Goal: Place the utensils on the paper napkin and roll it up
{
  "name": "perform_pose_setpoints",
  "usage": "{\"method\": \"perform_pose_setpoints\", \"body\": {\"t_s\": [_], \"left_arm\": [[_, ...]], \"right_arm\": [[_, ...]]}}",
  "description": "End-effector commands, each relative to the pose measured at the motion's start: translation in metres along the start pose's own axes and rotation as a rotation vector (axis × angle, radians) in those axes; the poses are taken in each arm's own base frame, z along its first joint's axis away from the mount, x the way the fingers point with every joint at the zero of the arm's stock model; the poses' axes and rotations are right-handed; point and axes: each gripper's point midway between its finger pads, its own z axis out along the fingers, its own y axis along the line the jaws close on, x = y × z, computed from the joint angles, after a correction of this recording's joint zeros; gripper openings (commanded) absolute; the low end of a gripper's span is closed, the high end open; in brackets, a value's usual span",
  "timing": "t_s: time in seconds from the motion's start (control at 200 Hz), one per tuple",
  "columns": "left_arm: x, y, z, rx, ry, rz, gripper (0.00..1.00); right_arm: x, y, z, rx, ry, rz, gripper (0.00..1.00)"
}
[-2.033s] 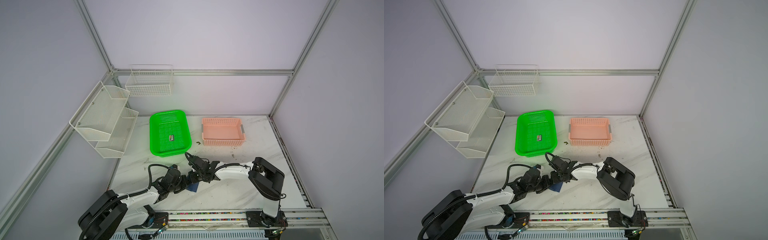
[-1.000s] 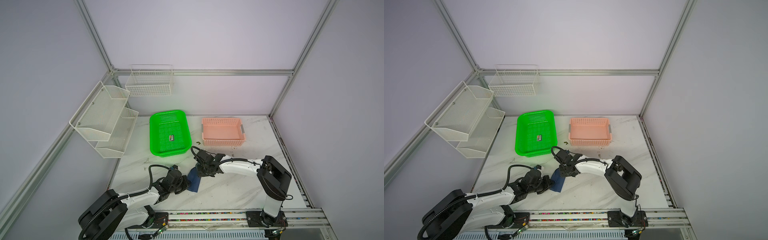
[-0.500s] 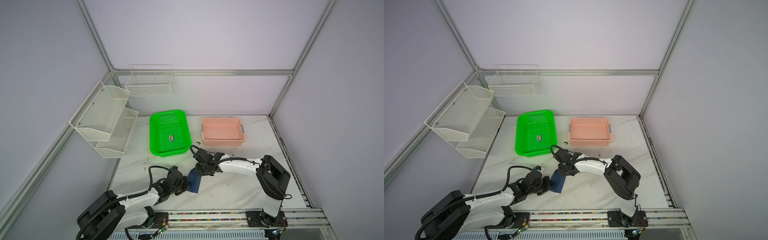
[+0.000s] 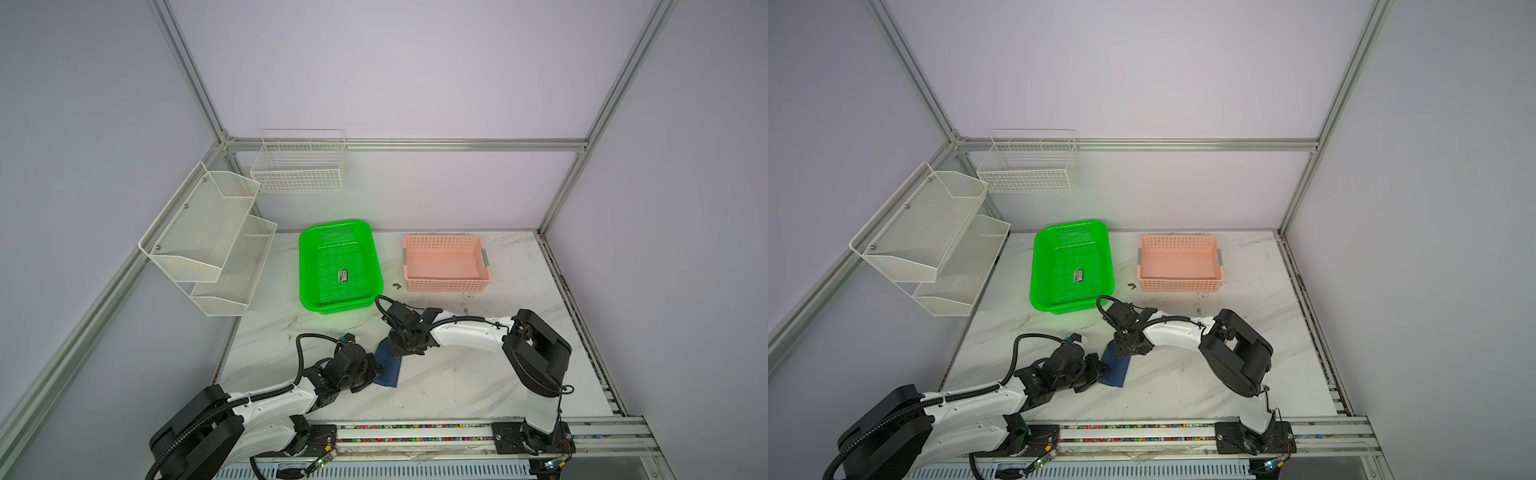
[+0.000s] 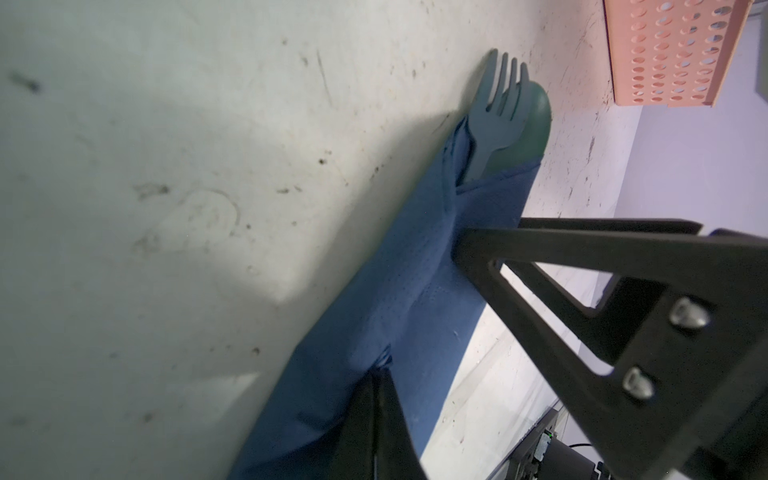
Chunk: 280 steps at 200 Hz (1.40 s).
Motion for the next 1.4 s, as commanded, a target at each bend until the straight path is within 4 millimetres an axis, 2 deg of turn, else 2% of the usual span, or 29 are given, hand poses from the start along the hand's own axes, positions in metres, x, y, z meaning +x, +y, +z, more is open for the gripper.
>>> {"method": "perform_pose_setpoints", "body": {"t_s": [0.0,0.52,0.895,1.195,1.395], "left_arm": [[-0.004,-0.015,-0.002,0.029,-0.021,-0.010,0.00],[-0.003,-0.035,-0.005,0.105,-0.032,-0.015,0.00],[-0.010,-0.064,-0.018,0.208,-0.063,0.020,0.00],[-0.006,-0.048,-0.013,0.166,-0.052,0.000,0.00],[-0.002,-0.027,-0.012,0.074,-0.038,-0.007,0.00]], "right_arm": [[0.003,-0.002,0.002,0.041,0.014,-0.007,0.51],[0.015,-0.017,0.015,0.174,0.031,-0.046,0.38],[0.021,-0.022,0.020,0.196,0.043,-0.056,0.33],[0.008,-0.012,0.001,0.162,-0.012,-0.046,0.48],[0.003,-0.001,-0.008,0.111,-0.029,-0.040,0.52]]}}
